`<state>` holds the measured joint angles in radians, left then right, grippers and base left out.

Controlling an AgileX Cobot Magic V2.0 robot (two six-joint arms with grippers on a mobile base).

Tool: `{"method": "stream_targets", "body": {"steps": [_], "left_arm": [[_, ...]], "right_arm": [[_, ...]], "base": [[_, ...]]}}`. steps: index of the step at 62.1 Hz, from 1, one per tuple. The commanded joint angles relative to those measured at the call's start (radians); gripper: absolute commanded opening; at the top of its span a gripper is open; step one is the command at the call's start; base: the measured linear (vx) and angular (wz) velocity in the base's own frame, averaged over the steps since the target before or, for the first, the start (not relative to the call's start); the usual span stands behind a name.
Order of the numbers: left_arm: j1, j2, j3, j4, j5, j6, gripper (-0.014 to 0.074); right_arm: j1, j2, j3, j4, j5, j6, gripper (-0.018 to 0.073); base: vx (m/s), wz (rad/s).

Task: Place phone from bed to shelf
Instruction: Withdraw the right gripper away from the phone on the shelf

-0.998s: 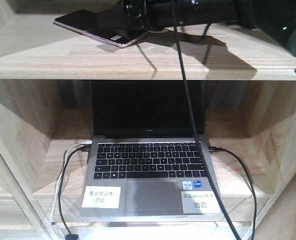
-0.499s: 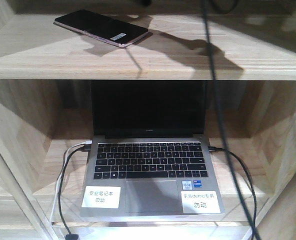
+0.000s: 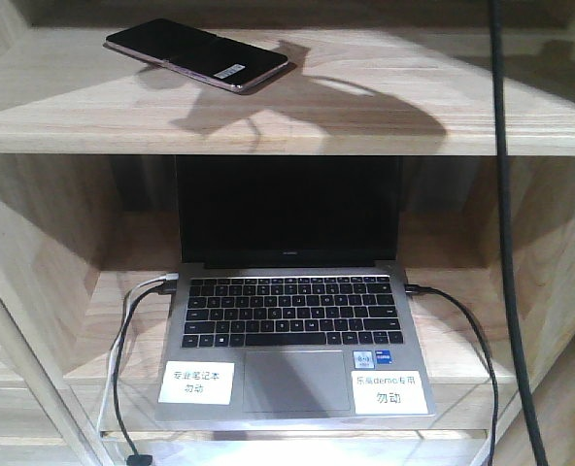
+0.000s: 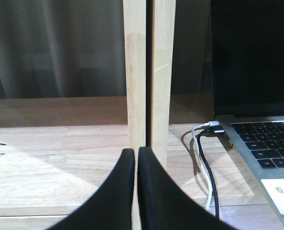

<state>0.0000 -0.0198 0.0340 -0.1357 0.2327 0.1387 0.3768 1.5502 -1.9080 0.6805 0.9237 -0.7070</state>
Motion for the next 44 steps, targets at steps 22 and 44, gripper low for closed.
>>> {"method": "stream_targets", "body": {"steps": [22,44], "left_arm": [[-0.004,-0.006,0.002,-0.009,-0.073,-0.004,0.0001],[-0.004,-0.006,0.002,-0.009,-0.073,-0.004,0.0001]], "right_arm": [[-0.007,-0.216,0.257,0.047,-0.212,-0.019,-0.0008],[-0.007,-0.468,0.6,0.078,-0.38,-0.06,-0.0008]], "base": [[0.0,0.0],[0.0,0.0]]}}
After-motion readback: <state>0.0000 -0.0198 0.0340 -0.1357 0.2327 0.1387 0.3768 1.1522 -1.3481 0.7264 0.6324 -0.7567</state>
